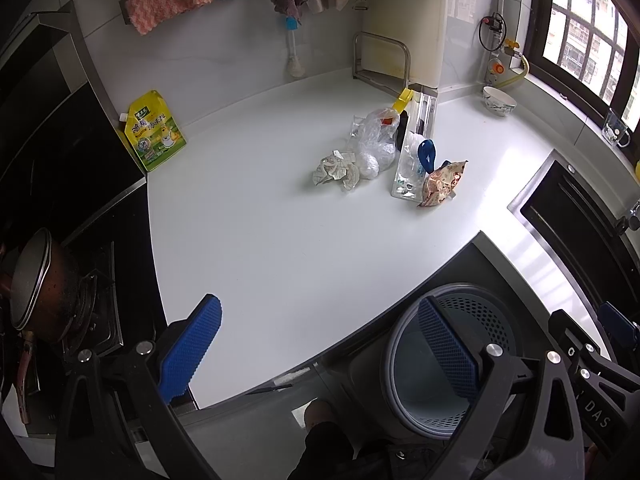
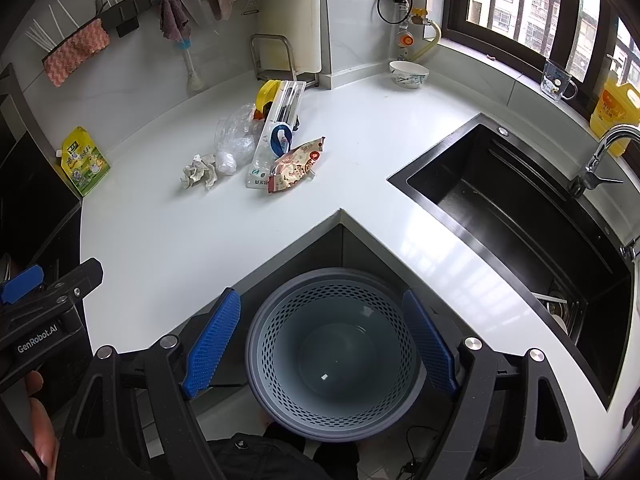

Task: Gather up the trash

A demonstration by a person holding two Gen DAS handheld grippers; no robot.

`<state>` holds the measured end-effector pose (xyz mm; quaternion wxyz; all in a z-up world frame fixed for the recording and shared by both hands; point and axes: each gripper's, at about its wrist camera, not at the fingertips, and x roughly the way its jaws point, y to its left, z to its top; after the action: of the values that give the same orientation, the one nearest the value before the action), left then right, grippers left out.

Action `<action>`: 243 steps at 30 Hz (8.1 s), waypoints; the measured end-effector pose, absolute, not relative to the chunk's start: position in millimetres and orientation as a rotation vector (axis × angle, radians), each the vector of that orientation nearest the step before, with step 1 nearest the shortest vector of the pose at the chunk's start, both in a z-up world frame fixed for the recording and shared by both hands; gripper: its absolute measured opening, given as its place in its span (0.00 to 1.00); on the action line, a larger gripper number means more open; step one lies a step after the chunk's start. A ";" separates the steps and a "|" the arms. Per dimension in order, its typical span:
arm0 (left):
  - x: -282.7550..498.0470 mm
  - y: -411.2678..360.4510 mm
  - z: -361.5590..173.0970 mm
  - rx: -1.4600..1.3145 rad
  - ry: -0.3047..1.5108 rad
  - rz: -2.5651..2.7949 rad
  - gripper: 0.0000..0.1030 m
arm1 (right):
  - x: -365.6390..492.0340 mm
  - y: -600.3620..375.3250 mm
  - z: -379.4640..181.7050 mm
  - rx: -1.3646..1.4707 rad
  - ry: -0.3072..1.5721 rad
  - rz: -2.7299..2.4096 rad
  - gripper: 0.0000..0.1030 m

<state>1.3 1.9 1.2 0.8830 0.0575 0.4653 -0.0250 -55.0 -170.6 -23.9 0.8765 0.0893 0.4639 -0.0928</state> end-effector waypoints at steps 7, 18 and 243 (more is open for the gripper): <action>1.1 2.0 0.9 0.120 0.969 -0.053 0.94 | -54.1 -170.2 -24.7 0.186 0.970 -0.186 0.77; 1.5 2.5 1.5 0.121 0.968 -0.053 0.94 | -54.2 -174.5 -25.7 0.196 0.972 -0.180 0.77; 42.2 -15.0 -1.9 0.086 0.811 -0.177 0.82 | -2.2 -238.7 -64.1 0.227 0.907 0.113 0.61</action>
<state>42.2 -15.0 -1.9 0.9142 0.0416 0.3939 -0.0861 -2.2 -238.7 -64.1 0.8912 0.1095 0.4368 0.0544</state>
